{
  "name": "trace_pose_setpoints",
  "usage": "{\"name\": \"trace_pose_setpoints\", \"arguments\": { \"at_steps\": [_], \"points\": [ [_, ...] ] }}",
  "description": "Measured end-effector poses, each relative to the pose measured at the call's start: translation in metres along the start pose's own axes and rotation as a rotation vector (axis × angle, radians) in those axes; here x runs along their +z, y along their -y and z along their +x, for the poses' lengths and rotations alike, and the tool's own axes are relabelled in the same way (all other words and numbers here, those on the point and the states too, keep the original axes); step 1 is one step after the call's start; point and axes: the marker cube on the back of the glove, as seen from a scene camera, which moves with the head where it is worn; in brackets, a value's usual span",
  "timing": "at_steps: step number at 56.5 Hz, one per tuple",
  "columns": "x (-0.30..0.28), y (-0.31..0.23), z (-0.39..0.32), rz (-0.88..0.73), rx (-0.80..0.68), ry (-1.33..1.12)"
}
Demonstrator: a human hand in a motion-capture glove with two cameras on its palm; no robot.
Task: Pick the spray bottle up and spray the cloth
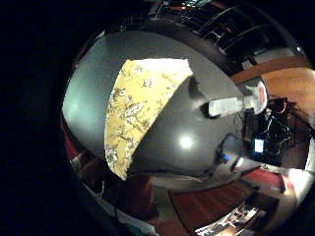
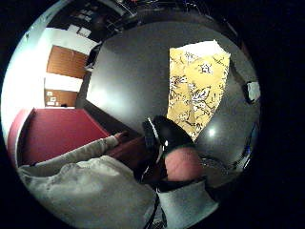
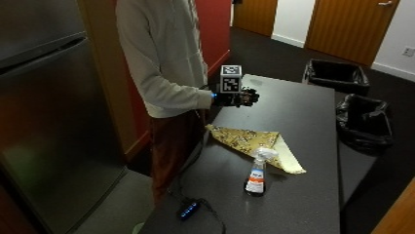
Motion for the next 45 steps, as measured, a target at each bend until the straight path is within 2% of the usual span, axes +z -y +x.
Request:
{"name": "trace_pose_setpoints", "arguments": {
  "at_steps": [15,45],
  "points": [
    [-0.002,-0.022,0.024,0.119,0.107,0.027],
    [-0.008,-0.06,0.108,0.136,0.343,0.073]
  ]
}}
